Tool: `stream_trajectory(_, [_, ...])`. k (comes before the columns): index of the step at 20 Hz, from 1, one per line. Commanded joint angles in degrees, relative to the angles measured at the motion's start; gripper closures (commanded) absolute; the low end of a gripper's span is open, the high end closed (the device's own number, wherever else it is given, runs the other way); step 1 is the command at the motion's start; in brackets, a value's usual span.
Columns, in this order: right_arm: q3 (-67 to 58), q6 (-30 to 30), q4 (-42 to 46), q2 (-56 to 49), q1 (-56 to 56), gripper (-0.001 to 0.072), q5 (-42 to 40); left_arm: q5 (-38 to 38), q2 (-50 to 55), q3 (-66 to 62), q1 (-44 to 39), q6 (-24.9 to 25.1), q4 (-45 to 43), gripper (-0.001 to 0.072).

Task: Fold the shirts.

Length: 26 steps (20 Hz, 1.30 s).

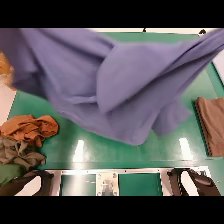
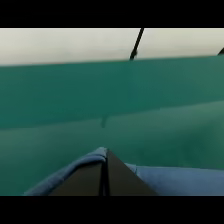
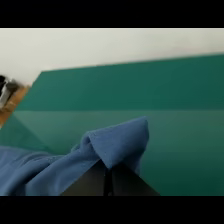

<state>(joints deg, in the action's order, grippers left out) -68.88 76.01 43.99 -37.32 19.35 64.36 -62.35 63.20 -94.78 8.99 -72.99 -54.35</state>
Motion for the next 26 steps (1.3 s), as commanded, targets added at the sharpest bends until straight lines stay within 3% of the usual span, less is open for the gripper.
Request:
stream_trajectory(1, [22.9,-0.2,-1.2,-1.4,-3.3,0.0696,-9.9,6.1,12.6,11.1,-1.6,7.5,5.4,0.0685])
stream_trajectory(5, [40.0,-0.2,-1.6,-12.5,-8.1,0.0696,-32.3,15.3,32.6,10.1,-7.0,14.2,17.7,0.0685])
stream_trajectory(8, [36.9,-0.2,-1.4,-22.9,-8.1,0.0696,-36.3,16.9,41.0,6.3,-9.1,15.0,26.2,0.0684])
stream_trajectory(9, [34.9,-0.9,-1.4,-25.6,-8.1,0.0695,-36.2,16.2,41.9,5.4,-9.0,14.9,27.2,0.0652])
stream_trajectory(10, [33.1,-2.7,-1.4,-27.5,-8.1,0.0686,-35.7,15.5,41.9,4.8,-8.9,14.5,27.6,0.0322])
stream_trajectory(11, [31.1,-4.9,-1.2,-28.9,-8.0,0.0593,-34.9,12.7,41.8,3.4,-8.1,12.4,27.5,0.0064])
stream_trajectory(12, [28.9,-6.7,0.0,-29.6,-7.6,0.0479,-33.7,6.9,41.7,1.2,-6.4,9.9,27.4,0.0059])
stream_trajectory(14, [22.7,-6.9,6.1,-29.8,-4.6,0.0408,-28.1,-6.8,41.4,-4.1,-2.2,4.1,27.4,0.0058])
stream_trajectory(16, [15.6,-6.9,11.4,-29.8,-0.8,0.0256,-21.0,-18.6,40.3,-8.1,2.1,-1.7,27.2,0.0059])
stream_trajectory(17, [12.9,-6.9,12.2,-29.8,0.7,0.0215,-17.9,-22.3,38.7,-7.8,3.6,-4.0,26.5,0.0058])
stream_trajectory(19, [10.2,-6.9,12.2,-29.8,1.7,0.0212,-14.4,-27.9,34.8,-5.4,4.4,-8.9,18.1,0.0059])
stream_trajectory(21, [10.4,-6.8,12.1,-30.1,1.7,0.0212,-13.8,-27.6,28.1,3.3,2.6,-9.6,10.6,0.0058])
stream_trajectory(26, [10.7,-6.0,12.0,-30.1,1.3,0.0213,-13.7,-6.4,9.0,41.7,-9.2,-9.6,10.6,0.0058])
